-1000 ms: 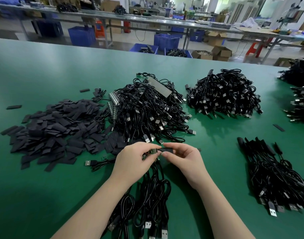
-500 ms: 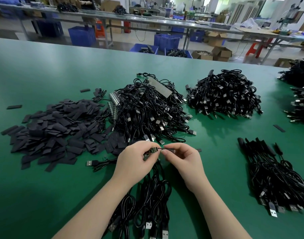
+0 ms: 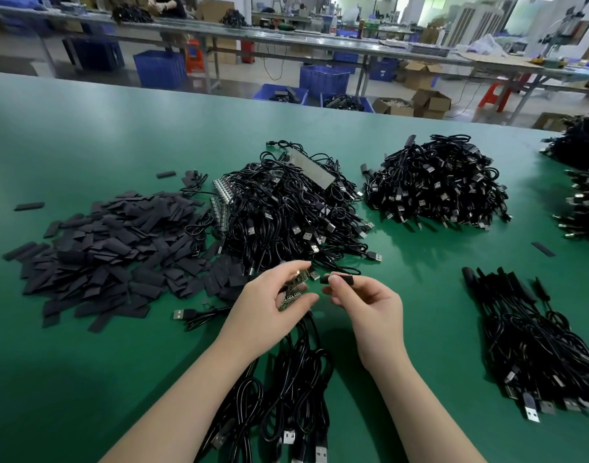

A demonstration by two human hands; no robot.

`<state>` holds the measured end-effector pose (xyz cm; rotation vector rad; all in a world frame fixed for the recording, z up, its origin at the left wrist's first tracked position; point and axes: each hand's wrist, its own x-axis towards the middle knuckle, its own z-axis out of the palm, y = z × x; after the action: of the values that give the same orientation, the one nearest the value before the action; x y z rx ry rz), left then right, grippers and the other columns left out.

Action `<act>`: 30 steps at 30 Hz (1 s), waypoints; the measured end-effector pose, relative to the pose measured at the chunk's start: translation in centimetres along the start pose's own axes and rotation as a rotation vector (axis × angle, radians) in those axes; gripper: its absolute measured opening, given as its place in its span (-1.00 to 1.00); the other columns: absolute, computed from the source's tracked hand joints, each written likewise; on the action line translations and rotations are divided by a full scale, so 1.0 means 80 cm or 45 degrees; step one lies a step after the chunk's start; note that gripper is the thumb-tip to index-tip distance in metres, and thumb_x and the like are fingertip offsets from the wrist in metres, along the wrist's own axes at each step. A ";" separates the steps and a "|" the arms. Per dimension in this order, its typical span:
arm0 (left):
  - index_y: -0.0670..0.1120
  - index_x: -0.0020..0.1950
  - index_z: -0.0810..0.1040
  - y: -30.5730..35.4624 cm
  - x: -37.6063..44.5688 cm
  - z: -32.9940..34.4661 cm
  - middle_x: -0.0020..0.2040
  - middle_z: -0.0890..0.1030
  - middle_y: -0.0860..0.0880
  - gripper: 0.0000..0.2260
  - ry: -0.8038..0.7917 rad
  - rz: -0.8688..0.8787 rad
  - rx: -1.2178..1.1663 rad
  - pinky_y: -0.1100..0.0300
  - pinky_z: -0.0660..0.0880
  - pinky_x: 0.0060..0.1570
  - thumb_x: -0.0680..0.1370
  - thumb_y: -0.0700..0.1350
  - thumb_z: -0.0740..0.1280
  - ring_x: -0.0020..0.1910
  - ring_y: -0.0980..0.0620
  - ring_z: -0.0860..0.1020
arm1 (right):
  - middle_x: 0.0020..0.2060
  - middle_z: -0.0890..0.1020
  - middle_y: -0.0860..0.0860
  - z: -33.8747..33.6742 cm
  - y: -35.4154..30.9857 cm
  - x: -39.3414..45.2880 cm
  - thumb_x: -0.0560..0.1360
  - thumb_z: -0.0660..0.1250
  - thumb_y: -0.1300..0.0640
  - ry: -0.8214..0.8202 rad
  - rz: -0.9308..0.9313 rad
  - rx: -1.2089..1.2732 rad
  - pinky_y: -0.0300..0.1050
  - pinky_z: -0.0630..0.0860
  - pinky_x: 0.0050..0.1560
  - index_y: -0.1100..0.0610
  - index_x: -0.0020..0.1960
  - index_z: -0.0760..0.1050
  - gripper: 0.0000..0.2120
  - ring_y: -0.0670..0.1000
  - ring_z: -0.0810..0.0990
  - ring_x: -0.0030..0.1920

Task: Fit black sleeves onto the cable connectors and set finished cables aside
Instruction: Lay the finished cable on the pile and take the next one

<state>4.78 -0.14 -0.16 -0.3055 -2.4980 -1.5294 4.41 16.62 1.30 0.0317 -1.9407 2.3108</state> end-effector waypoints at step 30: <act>0.10 0.26 0.60 0.007 -0.002 -0.006 0.07 0.56 0.35 -0.68 -0.017 0.227 0.227 0.45 0.40 0.15 0.54 -0.15 0.41 0.14 0.33 0.52 | -0.23 0.72 -0.19 0.000 -0.008 -0.009 0.40 0.51 0.34 -0.013 -0.363 -0.386 -0.39 0.53 -0.12 -0.04 -0.15 0.67 -0.73 -0.21 0.67 -0.19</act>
<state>5.10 -0.34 0.49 -0.4959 -2.5176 -1.2325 5.22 16.70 1.88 0.2722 -2.1115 1.8278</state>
